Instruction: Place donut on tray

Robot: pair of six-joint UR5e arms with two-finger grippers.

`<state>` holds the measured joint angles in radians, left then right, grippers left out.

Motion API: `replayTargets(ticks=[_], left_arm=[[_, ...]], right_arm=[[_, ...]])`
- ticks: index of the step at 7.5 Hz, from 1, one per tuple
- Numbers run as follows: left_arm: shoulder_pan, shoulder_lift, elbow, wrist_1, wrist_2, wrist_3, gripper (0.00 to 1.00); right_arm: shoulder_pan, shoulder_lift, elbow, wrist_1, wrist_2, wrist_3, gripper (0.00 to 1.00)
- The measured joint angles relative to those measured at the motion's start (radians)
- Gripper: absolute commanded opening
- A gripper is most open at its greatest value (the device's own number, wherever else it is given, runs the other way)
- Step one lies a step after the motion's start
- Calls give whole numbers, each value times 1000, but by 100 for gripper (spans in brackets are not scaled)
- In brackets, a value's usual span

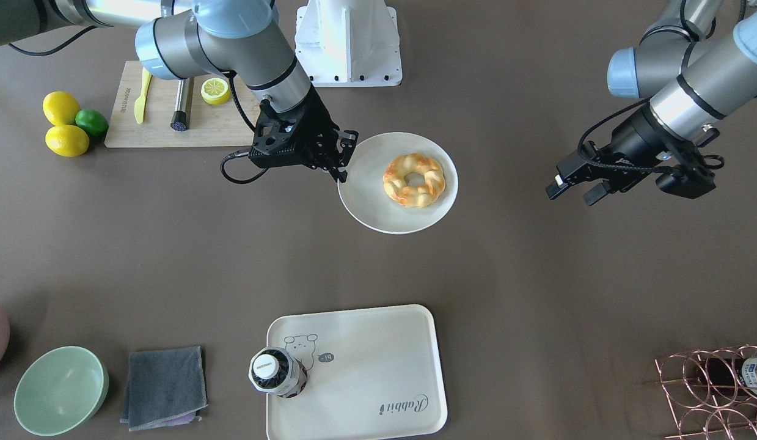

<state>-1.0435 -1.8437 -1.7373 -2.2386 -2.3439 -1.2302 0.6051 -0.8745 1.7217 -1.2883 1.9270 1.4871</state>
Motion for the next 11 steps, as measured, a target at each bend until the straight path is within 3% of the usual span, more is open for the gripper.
replayTargets(ticks=[2, 4, 6, 7, 9, 11], left_arm=[[62, -4, -21, -2, 81, -26, 79], [85, -5, -33, 0, 116, -30, 78], [96, -4, -42, 2, 121, -31, 74], [97, 0, -47, 2, 121, -31, 67], [100, 4, -56, 4, 119, -30, 41], [106, 5, -57, 6, 116, -28, 39]], right_arm=[[-17, 68, -1, -115, -16, 5, 0], [-39, 144, -26, -223, -43, 8, 0], [-54, 212, -92, -247, -68, 36, 0], [-62, 248, -131, -250, -82, 53, 0], [-73, 300, -186, -250, -100, 77, 0], [-77, 316, -202, -250, -105, 88, 0]])
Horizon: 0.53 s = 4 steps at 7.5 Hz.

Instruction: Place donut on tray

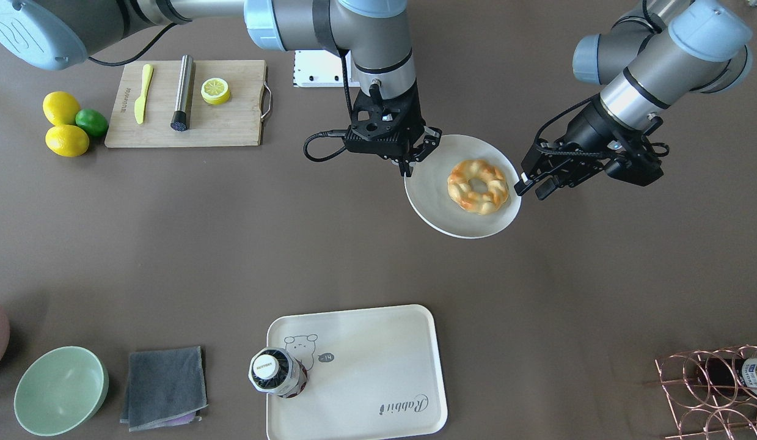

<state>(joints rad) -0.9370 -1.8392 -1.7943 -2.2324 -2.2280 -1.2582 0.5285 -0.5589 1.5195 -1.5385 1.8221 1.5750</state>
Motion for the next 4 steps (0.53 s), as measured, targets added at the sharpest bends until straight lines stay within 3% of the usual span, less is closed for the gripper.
replayTargets(ticks=[2, 3, 4], left_arm=[[14, 2, 0, 0, -1, 2, 35], [18, 9, -1, 0, 1, 4, 23], [19, 16, -3, -1, 2, 5, 5]], right_arm=[[-1, 6, -2, 1, -1, 7, 0], [-1, 9, -3, 1, -1, 9, 0], [-1, 9, -3, 0, -1, 9, 0]])
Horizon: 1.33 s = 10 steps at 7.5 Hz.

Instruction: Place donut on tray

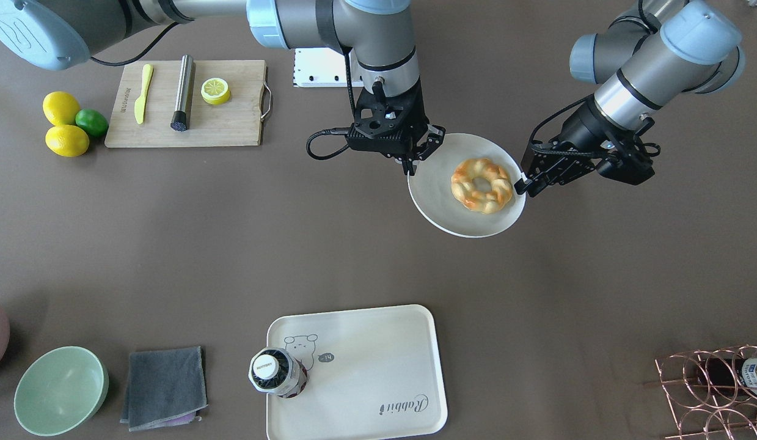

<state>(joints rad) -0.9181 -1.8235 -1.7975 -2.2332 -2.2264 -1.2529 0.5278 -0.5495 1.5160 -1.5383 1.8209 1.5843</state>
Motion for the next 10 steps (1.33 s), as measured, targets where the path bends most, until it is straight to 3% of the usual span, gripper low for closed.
replayTargets(ticks=[1, 5, 9, 10], left_arm=[[0, 3, -1, 0, 0, 1, 0], [6, 11, -30, 0, -3, 1, 0], [13, 13, -58, 0, -13, -1, 61], [5, 15, -68, 0, -46, -1, 60]], right_arm=[[0, 0, 0, 0, 0, 0, 0], [1, 0, -2, 4, -5, 1, 0], [-2, -2, -2, 6, -15, 1, 0], [-2, -3, -2, 4, -16, 0, 0]])
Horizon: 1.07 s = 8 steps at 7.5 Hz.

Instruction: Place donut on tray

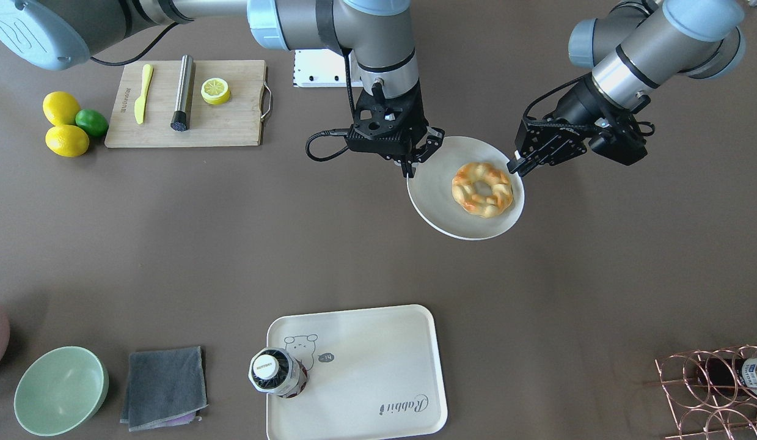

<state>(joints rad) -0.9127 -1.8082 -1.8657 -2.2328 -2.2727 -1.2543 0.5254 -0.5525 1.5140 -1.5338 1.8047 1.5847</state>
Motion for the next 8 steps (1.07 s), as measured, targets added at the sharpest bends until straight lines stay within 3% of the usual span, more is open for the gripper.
replayTargets(ticks=[2, 4, 8], left_arm=[[-28, 8, 1, 2, -47, 0, 59], [-31, 15, 24, 4, -45, 2, 52], [-27, 11, 31, 4, -44, 2, 48]], right_arm=[[0, 0, 3, -2, -1, 0, 0], [2, 2, 12, -3, 0, -1, 0], [4, 3, 18, -3, 0, 0, 0]])
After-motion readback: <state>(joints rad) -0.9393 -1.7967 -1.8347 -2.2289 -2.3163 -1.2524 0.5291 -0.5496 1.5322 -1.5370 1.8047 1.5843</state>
